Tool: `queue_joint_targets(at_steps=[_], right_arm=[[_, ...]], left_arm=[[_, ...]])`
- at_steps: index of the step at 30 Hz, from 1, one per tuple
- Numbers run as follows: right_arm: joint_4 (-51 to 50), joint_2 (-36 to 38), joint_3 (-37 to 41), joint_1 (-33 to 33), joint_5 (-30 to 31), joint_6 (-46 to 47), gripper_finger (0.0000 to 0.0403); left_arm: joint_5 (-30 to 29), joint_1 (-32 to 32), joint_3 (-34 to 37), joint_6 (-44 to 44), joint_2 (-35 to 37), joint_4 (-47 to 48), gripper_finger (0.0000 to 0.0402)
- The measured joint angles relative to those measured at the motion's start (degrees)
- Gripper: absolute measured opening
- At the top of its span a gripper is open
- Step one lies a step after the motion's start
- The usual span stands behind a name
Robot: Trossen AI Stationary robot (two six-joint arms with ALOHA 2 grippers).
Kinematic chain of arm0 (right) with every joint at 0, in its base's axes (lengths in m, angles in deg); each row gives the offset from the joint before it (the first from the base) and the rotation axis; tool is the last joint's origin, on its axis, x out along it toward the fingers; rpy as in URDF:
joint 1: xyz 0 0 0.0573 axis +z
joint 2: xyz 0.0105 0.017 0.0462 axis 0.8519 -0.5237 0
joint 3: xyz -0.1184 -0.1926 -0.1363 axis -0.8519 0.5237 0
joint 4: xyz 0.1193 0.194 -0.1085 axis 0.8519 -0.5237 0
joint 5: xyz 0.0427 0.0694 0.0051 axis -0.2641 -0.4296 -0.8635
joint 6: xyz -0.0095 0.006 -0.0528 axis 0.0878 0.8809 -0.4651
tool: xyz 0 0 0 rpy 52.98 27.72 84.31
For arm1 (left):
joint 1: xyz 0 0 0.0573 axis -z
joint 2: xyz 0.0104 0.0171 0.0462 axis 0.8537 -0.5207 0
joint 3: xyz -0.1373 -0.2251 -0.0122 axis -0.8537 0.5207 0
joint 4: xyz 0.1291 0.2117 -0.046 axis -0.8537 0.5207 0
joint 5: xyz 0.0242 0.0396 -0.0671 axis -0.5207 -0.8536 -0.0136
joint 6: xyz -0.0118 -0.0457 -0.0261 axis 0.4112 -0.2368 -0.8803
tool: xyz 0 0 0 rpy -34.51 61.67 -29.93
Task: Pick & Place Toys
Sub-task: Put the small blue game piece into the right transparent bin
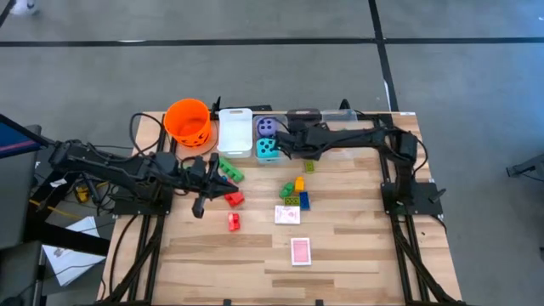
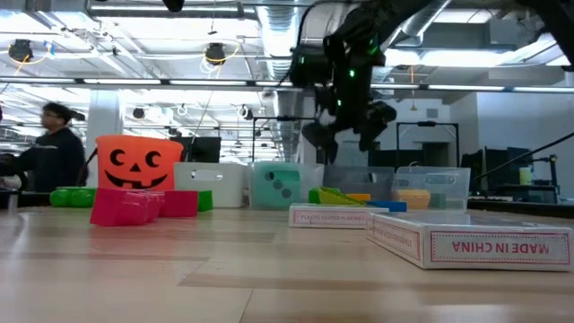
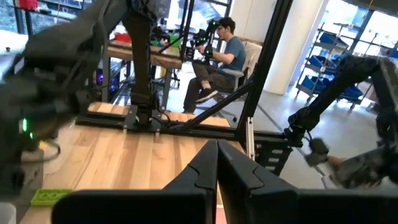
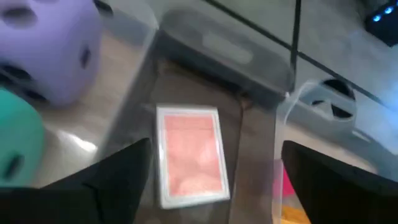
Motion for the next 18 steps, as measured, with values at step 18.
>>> queue_joint_targets(at_steps=[18], right_arm=[[-12.2,27.3,0.1,34.3,9.9,4.0,0.0317]], left_arm=[[-3.5,-0.3,0.0,1.0,-1.1,0.5,0.0]])
